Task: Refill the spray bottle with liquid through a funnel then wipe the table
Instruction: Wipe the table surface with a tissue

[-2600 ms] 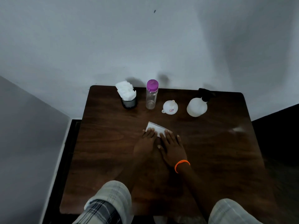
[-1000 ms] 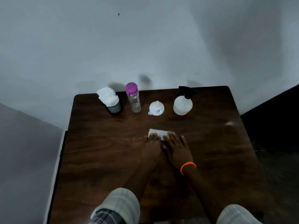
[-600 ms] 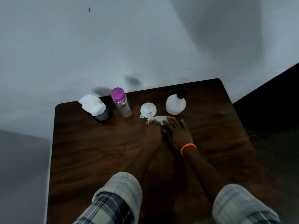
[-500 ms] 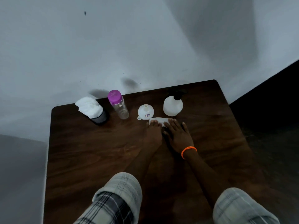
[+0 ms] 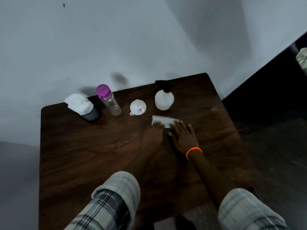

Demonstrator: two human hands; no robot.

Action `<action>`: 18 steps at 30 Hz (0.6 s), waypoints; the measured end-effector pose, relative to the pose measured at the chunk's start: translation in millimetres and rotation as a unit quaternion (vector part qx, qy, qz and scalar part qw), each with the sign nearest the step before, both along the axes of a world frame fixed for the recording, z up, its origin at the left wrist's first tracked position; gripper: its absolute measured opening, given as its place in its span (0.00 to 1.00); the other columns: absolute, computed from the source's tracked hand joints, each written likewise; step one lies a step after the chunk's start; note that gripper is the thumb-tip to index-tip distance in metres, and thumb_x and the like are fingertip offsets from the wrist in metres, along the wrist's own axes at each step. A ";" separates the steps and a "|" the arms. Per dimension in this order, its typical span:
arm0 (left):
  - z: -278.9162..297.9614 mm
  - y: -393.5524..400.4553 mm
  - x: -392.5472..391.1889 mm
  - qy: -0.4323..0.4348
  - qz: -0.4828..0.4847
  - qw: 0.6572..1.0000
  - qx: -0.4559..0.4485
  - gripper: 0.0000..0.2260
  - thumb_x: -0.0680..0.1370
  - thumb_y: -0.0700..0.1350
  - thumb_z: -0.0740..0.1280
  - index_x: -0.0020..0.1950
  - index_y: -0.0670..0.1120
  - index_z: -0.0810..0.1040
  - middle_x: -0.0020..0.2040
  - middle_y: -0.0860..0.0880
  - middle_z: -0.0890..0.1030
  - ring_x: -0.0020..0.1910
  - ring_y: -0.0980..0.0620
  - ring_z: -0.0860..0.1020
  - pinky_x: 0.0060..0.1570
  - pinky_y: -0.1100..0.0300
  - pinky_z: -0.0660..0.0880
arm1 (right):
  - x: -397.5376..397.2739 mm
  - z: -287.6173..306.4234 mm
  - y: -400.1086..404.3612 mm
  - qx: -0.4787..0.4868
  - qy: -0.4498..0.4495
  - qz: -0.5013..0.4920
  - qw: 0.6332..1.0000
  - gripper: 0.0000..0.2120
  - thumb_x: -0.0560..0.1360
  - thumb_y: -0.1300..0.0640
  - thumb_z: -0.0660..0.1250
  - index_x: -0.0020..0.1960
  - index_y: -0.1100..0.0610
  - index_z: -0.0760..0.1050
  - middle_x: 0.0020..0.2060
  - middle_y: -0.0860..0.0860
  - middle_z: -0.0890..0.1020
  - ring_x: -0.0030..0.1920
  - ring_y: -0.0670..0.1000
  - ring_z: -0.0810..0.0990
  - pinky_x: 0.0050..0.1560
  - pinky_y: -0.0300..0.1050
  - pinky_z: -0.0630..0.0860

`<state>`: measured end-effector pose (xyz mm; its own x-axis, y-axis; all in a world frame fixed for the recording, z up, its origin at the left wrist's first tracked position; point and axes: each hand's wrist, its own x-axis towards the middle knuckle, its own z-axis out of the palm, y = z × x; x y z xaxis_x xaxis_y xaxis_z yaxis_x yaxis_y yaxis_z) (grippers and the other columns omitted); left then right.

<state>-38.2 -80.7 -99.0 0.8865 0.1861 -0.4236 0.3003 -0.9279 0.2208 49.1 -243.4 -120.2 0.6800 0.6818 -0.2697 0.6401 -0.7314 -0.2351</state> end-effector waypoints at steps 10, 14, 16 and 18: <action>12.2 -88.8 -80.0 0.020 0.022 1.000 -0.002 0.29 0.85 0.47 0.56 0.83 0.42 0.49 0.83 0.41 0.51 0.82 0.45 0.48 0.79 0.52 0.45 | -59.4 -4.2 -73.8 -0.002 0.004 0.041 0.999 0.33 0.80 0.35 0.43 0.79 0.47 0.64 0.81 0.48 0.59 0.82 0.49 0.53 0.79 0.56 0.46; 24.1 -135.6 -112.5 0.037 0.033 0.999 -0.014 0.27 0.85 0.47 0.55 0.83 0.43 0.52 0.83 0.42 0.54 0.82 0.45 0.51 0.79 0.52 0.47 | -91.5 -7.0 -127.0 0.002 -0.009 0.064 0.998 0.30 0.81 0.36 0.48 0.77 0.47 0.67 0.80 0.48 0.62 0.81 0.50 0.57 0.78 0.56 0.47; 26.8 -151.7 -124.1 0.054 0.032 0.998 -0.033 0.28 0.84 0.48 0.57 0.82 0.42 0.53 0.82 0.41 0.55 0.82 0.44 0.52 0.79 0.51 0.48 | -102.6 -9.0 -145.0 0.009 -0.013 0.067 0.998 0.28 0.81 0.37 0.52 0.76 0.48 0.70 0.79 0.48 0.65 0.80 0.51 0.61 0.77 0.57 0.50; 29.1 -177.4 -137.9 0.031 0.038 0.998 -0.028 0.28 0.79 0.48 0.65 0.78 0.41 0.67 0.77 0.41 0.68 0.78 0.43 0.65 0.76 0.50 0.61 | -113.2 -8.2 -167.6 0.010 -0.017 0.073 0.997 0.27 0.81 0.38 0.53 0.75 0.48 0.71 0.78 0.48 0.66 0.80 0.52 0.61 0.77 0.58 0.51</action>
<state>-176.1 -258.1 -69.9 0.8423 0.2262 -0.4892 0.3845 -0.8883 0.2513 -64.2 -411.0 -128.4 0.5809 0.7796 -0.2338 0.7476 -0.6247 -0.2255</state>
